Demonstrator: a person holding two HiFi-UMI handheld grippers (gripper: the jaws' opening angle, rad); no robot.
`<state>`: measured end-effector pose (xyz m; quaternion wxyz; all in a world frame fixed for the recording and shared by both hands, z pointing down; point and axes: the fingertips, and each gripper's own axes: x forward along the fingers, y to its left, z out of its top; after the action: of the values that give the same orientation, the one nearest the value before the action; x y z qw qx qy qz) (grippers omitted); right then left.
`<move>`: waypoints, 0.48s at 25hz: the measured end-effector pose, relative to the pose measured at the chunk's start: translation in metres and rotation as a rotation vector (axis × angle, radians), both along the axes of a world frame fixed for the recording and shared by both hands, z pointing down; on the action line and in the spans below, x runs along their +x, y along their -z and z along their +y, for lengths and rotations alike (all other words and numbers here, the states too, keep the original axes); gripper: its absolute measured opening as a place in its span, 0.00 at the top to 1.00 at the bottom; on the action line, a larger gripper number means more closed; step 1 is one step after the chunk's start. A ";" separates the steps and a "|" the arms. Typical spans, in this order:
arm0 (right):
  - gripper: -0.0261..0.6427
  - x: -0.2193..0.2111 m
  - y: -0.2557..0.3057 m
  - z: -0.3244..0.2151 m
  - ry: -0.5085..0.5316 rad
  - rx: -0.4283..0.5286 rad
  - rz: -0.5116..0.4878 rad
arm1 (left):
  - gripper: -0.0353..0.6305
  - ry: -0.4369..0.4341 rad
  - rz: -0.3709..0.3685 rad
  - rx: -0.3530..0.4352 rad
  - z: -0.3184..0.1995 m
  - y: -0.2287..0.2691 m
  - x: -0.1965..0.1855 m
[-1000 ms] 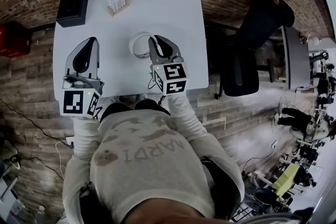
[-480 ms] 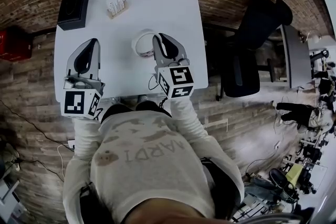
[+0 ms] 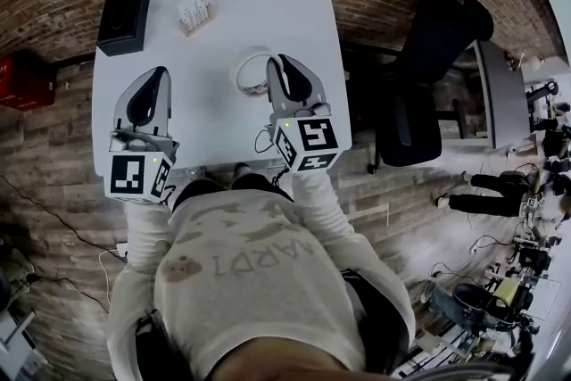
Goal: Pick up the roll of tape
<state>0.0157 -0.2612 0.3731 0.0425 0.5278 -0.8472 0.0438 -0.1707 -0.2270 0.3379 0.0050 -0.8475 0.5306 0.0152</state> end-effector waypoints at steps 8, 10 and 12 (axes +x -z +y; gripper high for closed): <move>0.87 0.015 0.025 0.007 -0.019 0.072 -0.017 | 0.94 -0.008 0.002 0.013 0.001 0.006 0.010; 0.87 0.017 0.030 0.010 -0.020 0.086 -0.022 | 0.94 -0.009 0.003 0.017 0.002 0.007 0.011; 0.87 0.020 0.034 0.011 -0.022 0.099 -0.023 | 0.94 -0.009 0.002 0.019 0.003 0.009 0.013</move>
<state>0.0353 -0.2499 0.3394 0.0060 0.5382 -0.8428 0.0082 -0.1579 -0.2245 0.3289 0.0126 -0.8499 0.5264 0.0213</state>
